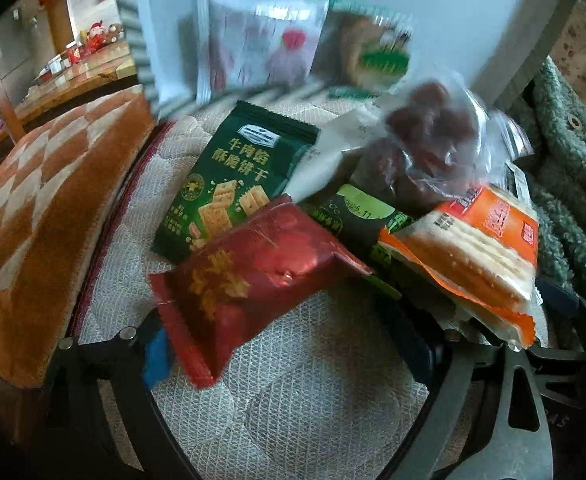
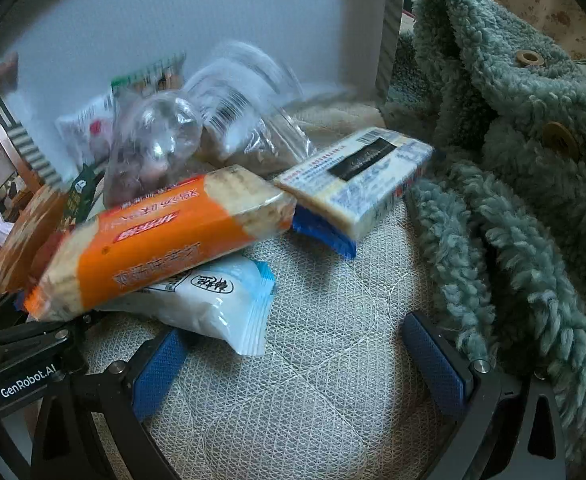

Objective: Organize snacks

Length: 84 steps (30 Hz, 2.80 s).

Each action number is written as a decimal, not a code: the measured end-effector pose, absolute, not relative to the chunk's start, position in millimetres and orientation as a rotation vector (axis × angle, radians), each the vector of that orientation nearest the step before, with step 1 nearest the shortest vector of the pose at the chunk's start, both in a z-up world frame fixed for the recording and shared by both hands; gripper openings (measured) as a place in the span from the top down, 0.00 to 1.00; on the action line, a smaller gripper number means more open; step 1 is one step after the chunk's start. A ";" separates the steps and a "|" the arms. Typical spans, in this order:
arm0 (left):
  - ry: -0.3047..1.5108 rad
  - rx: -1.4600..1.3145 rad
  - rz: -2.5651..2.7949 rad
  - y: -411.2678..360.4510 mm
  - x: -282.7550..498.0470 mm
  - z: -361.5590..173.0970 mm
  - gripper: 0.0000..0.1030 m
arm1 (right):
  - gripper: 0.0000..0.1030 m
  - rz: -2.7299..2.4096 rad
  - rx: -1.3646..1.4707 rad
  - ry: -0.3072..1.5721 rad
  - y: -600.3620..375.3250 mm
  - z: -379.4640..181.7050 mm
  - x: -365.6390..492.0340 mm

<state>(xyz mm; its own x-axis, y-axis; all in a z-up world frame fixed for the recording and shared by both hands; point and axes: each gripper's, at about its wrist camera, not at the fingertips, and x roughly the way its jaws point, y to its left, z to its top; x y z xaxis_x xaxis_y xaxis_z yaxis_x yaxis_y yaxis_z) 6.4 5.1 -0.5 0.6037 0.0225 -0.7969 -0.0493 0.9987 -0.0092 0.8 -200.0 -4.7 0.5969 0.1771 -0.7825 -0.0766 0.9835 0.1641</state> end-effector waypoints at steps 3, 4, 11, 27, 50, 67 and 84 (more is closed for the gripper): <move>0.923 -0.032 0.044 2.6 9.9 -3.5 0.10 | 0.00 0.148 0.118 0.920 -199.0 -4.6 1.3; 0.923 -0.032 0.045 1.9 10.5 -3.6 0.10 | 0.00 0.148 0.118 0.920 -199.9 -4.6 1.3; 0.922 -0.033 0.044 0.6 10.1 -3.8 0.10 | 0.00 0.148 0.119 0.920 -200.0 -4.8 1.4; 0.922 -0.033 0.044 3.1 8.6 -5.7 0.10 | 0.00 0.149 0.120 0.921 -201.0 -5.1 1.2; 0.922 -0.020 0.053 2.9 8.5 -5.4 0.09 | 0.00 0.182 0.131 0.945 -204.3 -3.2 3.2; 0.930 -0.021 0.130 22.2 -24.2 45.4 0.03 | 0.04 0.198 0.127 0.975 -197.2 48.5 -6.9; 0.786 -0.060 0.149 38.4 -66.0 130.0 0.03 | 0.04 0.259 0.006 0.822 -160.0 142.7 -40.5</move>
<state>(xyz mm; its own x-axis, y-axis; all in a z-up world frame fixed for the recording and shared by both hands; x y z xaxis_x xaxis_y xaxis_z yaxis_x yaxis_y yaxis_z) -66.0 38.4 130.0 0.6970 0.1116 -0.7083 -0.1562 0.9877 0.0019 -40.5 -160.0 142.7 0.6512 0.2307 -0.7230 -0.2263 0.9684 0.1052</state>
